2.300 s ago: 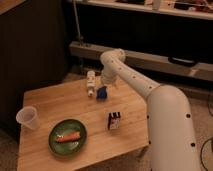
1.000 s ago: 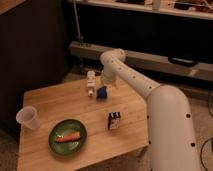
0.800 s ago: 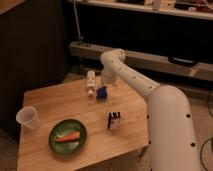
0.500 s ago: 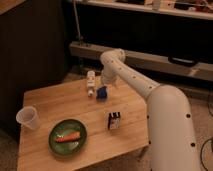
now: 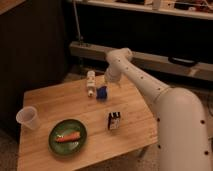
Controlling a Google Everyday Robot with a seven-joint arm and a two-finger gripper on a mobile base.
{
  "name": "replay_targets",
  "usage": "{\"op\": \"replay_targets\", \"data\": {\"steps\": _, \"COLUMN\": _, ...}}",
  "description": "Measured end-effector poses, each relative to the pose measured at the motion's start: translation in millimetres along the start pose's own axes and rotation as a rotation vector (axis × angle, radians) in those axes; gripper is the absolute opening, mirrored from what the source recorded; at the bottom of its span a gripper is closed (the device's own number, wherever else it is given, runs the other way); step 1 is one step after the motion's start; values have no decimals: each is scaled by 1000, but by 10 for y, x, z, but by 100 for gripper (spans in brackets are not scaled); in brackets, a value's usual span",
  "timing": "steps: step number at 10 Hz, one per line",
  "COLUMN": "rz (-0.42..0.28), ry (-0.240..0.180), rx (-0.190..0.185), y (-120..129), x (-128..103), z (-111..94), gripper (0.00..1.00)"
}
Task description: Knock the eraser over
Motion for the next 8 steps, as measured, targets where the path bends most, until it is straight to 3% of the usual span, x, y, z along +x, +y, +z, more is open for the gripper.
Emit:
{"op": "replay_targets", "data": {"steps": 3, "rz": 74, "ry": 42, "rx": 105, "y": 582, "x": -339, "z": -514, "gripper": 80}}
{"op": "replay_targets", "data": {"steps": 5, "rz": 102, "ry": 40, "rx": 178, "y": 856, "x": -643, "z": -702, "gripper": 80}}
{"op": "replay_targets", "data": {"steps": 6, "rz": 119, "ry": 30, "rx": 225, "y": 1019, "x": -918, "z": -783, "gripper": 80}}
{"op": "replay_targets", "data": {"steps": 8, "rz": 127, "ry": 11, "rx": 254, "y": 993, "x": -1319, "z": -817, "gripper": 80}}
